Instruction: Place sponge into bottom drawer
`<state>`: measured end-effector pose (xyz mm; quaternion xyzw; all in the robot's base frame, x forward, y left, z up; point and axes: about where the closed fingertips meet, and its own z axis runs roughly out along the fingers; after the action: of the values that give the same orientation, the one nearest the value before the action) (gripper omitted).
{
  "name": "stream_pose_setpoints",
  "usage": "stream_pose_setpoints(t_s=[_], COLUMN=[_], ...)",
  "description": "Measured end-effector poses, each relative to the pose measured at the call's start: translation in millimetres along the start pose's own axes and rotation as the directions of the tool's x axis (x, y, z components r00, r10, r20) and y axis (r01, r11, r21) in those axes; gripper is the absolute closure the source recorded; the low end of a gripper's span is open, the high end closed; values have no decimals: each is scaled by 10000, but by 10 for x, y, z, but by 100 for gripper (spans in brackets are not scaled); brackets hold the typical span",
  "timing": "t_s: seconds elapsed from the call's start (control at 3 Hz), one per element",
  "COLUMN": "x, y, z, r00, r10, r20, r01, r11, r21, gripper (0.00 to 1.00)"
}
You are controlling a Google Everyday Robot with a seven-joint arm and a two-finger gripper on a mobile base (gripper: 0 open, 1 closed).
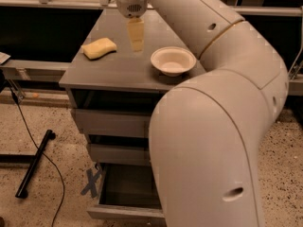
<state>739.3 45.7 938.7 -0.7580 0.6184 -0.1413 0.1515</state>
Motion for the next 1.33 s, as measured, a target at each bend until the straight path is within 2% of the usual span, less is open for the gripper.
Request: stream_pose_setpoints(t_s=[0.33, 0.67, 1.0, 1.33], x=[-126, -360, -560, -724], y=[-216, -361, -456, -562], z=[74, 269, 482, 641], r00=[9983, 9894, 9687, 9414], r10=[-482, -1253, -1961, -2504], r20=[314, 733, 1523, 2260], r01=[462, 1174, 1721, 2006], r11=[9970, 9877, 9724, 9542], r21=[614, 1036, 1572, 2218], gripper=[0, 0, 0, 0])
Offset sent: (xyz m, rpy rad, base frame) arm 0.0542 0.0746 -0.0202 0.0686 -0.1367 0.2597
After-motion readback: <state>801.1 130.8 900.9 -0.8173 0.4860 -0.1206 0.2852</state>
